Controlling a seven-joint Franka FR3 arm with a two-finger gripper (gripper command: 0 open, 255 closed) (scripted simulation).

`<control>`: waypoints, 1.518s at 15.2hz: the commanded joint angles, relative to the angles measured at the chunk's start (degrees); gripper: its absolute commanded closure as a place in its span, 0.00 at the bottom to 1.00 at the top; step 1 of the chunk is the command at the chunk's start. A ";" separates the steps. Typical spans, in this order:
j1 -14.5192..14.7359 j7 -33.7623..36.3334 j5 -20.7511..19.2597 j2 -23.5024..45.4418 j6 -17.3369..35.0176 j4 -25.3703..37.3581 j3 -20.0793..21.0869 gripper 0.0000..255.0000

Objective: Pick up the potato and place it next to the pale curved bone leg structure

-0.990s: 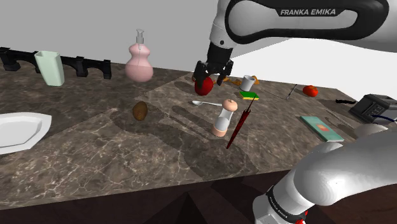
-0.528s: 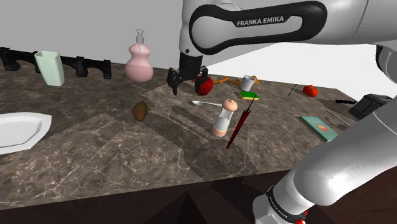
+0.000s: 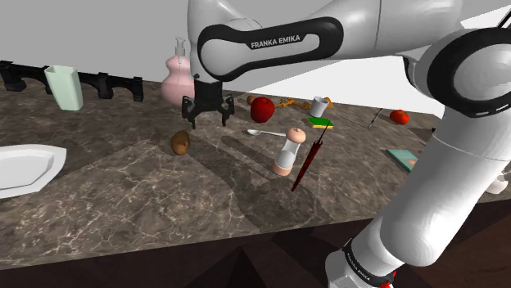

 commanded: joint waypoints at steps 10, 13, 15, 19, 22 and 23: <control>9.01 11.96 -7.42 26.75 -6.82 28.95 -3.28 0.00; 8.70 12.21 -7.64 27.00 -4.70 27.03 -3.44 0.00; 8.51 12.38 -7.82 27.23 -3.33 25.86 -3.55 0.00; 8.38 12.52 -7.97 27.46 -2.27 24.99 -3.64 0.00; 8.38 12.52 -7.97 27.46 -2.27 24.99 -3.64 0.00; 8.38 12.52 -7.97 27.46 -2.27 24.99 -3.64 0.00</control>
